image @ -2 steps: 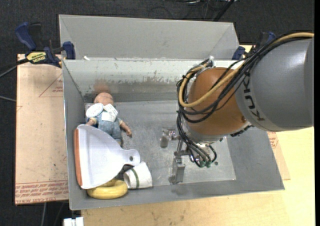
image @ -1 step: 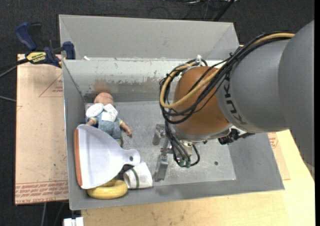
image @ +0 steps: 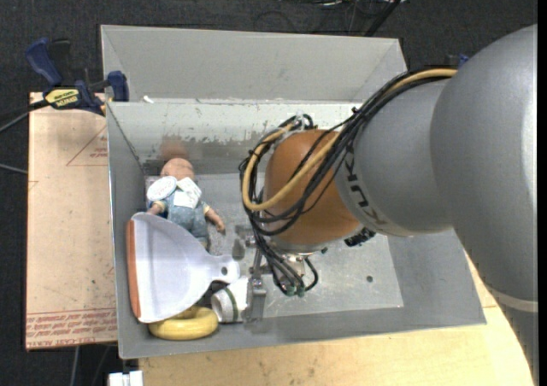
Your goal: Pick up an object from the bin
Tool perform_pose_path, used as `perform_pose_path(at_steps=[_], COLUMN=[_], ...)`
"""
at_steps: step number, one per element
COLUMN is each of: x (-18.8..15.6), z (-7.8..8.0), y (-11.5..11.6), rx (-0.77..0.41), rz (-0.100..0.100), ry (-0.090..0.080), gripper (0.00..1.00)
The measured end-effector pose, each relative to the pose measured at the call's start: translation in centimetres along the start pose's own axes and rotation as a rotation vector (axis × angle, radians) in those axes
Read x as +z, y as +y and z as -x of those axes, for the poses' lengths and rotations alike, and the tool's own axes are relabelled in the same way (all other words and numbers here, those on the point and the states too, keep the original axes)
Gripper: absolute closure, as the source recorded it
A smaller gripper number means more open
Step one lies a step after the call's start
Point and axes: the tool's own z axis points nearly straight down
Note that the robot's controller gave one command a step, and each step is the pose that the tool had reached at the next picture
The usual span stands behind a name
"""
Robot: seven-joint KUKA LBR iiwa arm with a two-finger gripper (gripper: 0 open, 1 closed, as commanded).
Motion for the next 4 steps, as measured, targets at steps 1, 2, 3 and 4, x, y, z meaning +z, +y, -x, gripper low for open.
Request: perform_pose_path(at_steps=[1,2,3,4], x=[2.9,4.7,4.7,-5.3], z=[0.3,0.3,0.3,0.3], y=[4.8,1.0,1.0,1.0], rx=[-0.153,-0.587,-0.587,-0.688], rz=[-0.009,0.000,0.000,-0.003], ry=[-0.007,-0.002,-0.002,0.002], gripper=[0.00,1.00,1.00,1.00])
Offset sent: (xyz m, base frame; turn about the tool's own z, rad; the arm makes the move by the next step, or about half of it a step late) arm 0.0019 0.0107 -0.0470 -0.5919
